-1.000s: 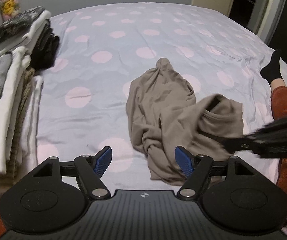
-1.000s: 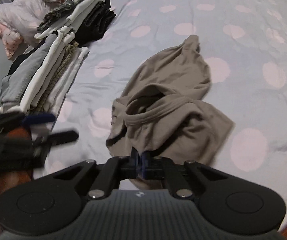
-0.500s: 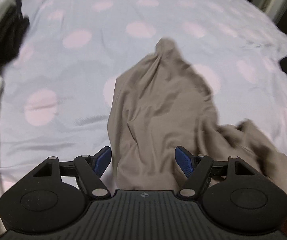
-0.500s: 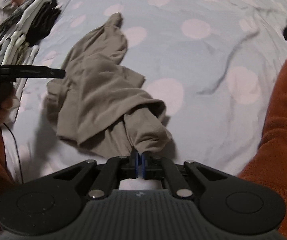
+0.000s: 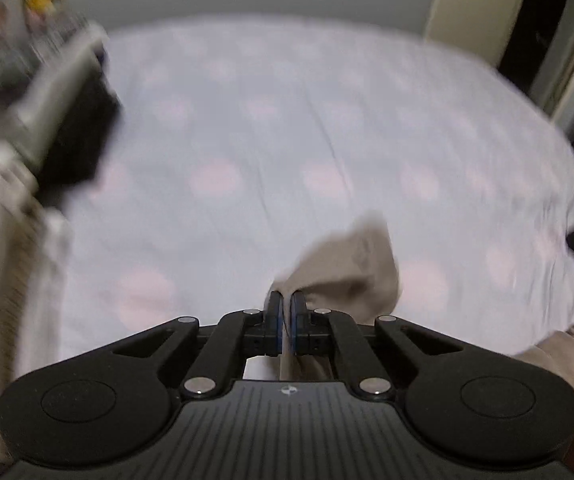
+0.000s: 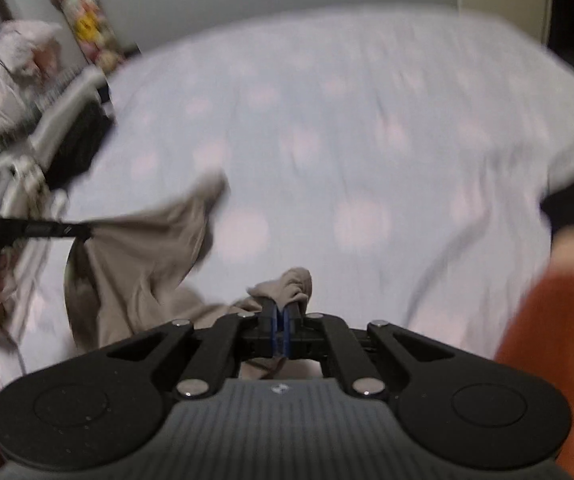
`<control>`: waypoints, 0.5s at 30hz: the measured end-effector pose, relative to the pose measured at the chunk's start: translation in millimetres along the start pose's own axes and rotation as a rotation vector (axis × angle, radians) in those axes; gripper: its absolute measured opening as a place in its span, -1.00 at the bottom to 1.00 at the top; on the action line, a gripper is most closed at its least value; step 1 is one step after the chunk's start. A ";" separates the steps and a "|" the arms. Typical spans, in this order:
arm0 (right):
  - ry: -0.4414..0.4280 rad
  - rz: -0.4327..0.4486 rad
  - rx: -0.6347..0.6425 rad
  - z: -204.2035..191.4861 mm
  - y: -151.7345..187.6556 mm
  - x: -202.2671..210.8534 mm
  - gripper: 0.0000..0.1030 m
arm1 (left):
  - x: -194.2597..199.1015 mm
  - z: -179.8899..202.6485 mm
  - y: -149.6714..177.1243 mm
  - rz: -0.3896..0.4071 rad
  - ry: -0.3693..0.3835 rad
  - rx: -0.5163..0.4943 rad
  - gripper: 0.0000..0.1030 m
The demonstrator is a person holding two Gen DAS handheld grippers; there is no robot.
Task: Fold clothes
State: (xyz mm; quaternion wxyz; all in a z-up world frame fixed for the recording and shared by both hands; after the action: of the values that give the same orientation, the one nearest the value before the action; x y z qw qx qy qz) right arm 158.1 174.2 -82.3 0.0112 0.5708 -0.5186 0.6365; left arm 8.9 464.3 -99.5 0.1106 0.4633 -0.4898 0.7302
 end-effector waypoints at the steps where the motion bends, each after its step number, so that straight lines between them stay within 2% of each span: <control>1: -0.009 0.044 0.011 -5.4 -15.6 7.4 -0.93 | 19.8 -5.5 -9.3 0.045 -0.011 0.004 -0.92; 4: -0.025 0.175 0.049 -20.6 -50.5 33.9 -0.94 | 77.9 -19.2 -27.9 0.164 -0.051 0.006 -0.92; 7: -0.055 0.236 0.055 -26.6 -63.9 51.5 -0.94 | 122.8 -26.0 -23.3 0.210 -0.068 -0.015 -0.92; 10: -0.057 0.211 0.053 -21.4 -52.4 51.3 -0.94 | 139.3 -22.9 8.3 0.159 -0.082 -0.078 -0.92; 15: -0.022 0.061 -0.006 12.0 -2.4 29.1 -0.94 | 125.0 -5.8 76.9 -0.055 -0.048 -0.150 -0.92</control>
State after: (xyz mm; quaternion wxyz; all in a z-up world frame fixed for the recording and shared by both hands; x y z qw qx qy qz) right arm 157.9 150.4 -61.5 -0.0123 0.5619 -0.5376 0.6286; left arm -110.0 394.3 -49.1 0.1532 0.4845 -0.5326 0.6768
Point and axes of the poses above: each gripper's, at about its wrist camera, not at the fingertips, and x roughly against the way its jaws point, z to its right, y to its underside, the point moved 6 cm from there along -x, roughly the way its jaws point, and after that the axes turned 1 degree about y, right-handed, at the moved point
